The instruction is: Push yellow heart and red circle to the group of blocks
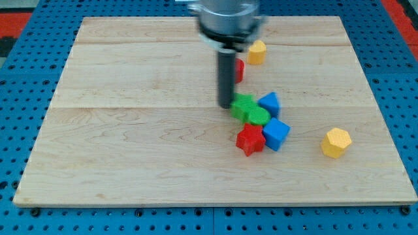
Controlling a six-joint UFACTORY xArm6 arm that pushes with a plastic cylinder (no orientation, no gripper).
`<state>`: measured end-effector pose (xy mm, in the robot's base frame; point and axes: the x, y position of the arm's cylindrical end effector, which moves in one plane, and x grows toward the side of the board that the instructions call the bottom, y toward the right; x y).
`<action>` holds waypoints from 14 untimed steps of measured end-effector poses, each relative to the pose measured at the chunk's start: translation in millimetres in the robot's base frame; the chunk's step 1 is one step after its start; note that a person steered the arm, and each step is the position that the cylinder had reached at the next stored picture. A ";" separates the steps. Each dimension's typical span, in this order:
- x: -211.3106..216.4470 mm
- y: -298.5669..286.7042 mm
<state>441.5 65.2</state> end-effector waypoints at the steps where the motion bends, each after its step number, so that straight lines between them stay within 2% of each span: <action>1: 0.8 33.3; 2: -17.4 -29.4; 3: -61.7 5.3; 4: -51.3 109.8; 5: -20.7 148.7; 6: 9.4 119.7; 7: 25.2 118.0; 8: 3.5 118.0; 10: -125.4 105.1; 11: -168.2 63.8; 12: -136.9 3.0; 13: -59.9 -4.3; 14: -5.8 25.0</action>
<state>435.8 90.2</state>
